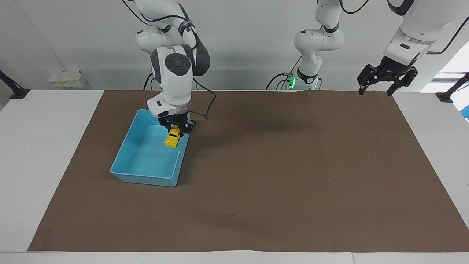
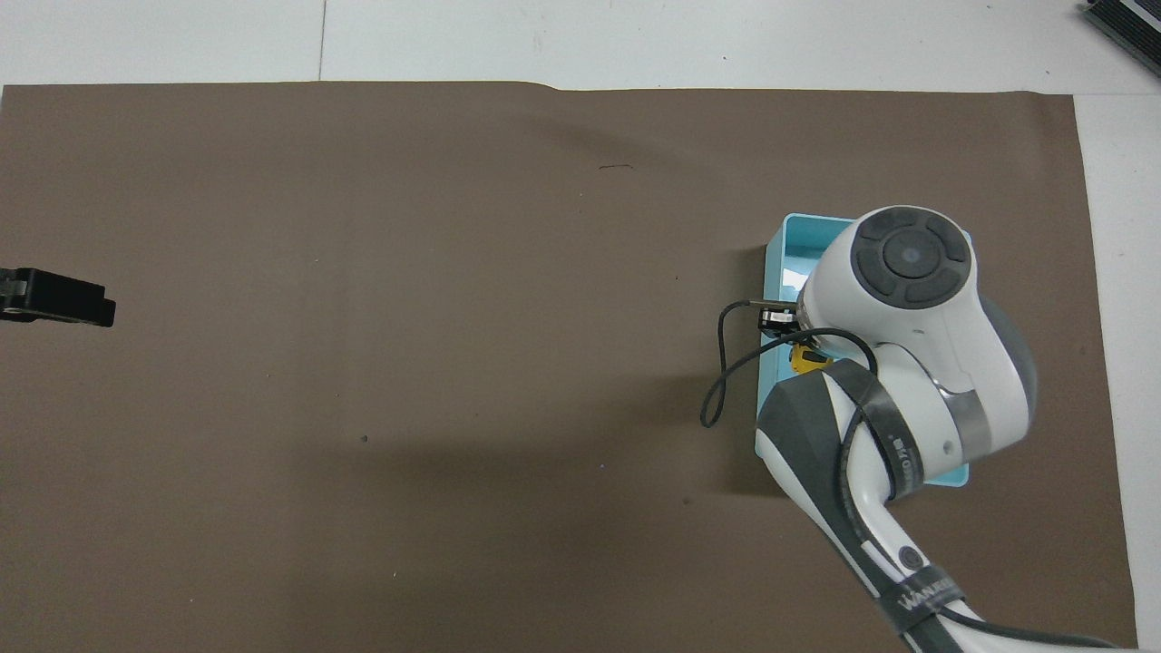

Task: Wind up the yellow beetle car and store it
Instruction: 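Lift the car with the right gripper and lower it into the bin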

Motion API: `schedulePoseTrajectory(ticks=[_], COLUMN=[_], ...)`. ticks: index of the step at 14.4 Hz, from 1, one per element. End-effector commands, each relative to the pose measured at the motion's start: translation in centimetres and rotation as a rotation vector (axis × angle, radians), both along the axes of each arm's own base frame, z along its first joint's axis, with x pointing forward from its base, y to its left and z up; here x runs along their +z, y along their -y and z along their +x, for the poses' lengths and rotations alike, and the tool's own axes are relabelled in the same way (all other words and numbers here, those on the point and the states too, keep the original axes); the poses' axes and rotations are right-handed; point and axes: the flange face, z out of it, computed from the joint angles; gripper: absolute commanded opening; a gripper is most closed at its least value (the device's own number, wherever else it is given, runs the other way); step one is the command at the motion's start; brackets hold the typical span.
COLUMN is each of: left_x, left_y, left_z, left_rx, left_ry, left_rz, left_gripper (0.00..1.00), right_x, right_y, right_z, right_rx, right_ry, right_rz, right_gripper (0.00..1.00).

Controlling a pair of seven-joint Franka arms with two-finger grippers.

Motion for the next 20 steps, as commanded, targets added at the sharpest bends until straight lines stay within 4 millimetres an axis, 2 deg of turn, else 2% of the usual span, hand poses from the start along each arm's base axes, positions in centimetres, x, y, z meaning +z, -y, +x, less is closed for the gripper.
schedulePoseTrajectory(ticks=[1,3,6,8,11,13,15,17,18,19,20], left_x=[0.4,0.4,0.4,0.4,0.4,0.4,0.4,0.4,0.4,0.4,0.4], left_y=[-0.5,-0.5,-0.5,-0.5,-0.4,-0.4,-0.5,-0.5,-0.5,-0.4,-0.5], left_z=[-0.6,-0.6,-0.6,-0.6,-0.6,-0.6,-0.6,-0.6,-0.6,-0.6,-0.6], left_rx=[-0.006,-0.006,-0.006,-0.006,-0.006,-0.006,-0.006,-0.006,-0.006,-0.008,-0.006], left_ry=[-0.004,-0.004,-0.004,-0.004,-0.004,-0.004,-0.004,-0.004,-0.004,-0.004,-0.004], left_rz=[0.012,0.012,0.012,0.012,0.01,0.01,0.012,0.012,0.012,0.01,0.012], left_gripper=[1.0,1.0,1.0,1.0,1.0,1.0,1.0,1.0,1.0,1.0,1.0], right_x=[-1.4,-2.5,-3.3,-3.9,-7.2,-8.6,-10.1,-11.3,-11.5,-11.5,-11.1], right_y=[4.0,6.7,8.8,9.0,8.8,8.8,10.3,10.5,10.2,10.0,9.8], right_z=[-3.1,-4.0,-5.1,-5.5,-6.5,-6.6,-6.9,-7.2,-7.1,-7.0,-6.9], right_rx=[0.083,0.144,0.145,0.139,0.155,0.166,0.188,0.199,0.188,0.189,0.194], right_ry=[0.011,0.026,0.026,0.029,0.074,0.071,0.079,0.092,0.09,0.086,0.088], right_rz=[0.043,0.055,0.059,0.089,0.123,0.128,0.131,0.134,0.136,0.135,0.135], right_gripper=[0.0,0.0,0.0,0.0,0.0,0.0,0.0,0.0,0.27,0.99,1.0])
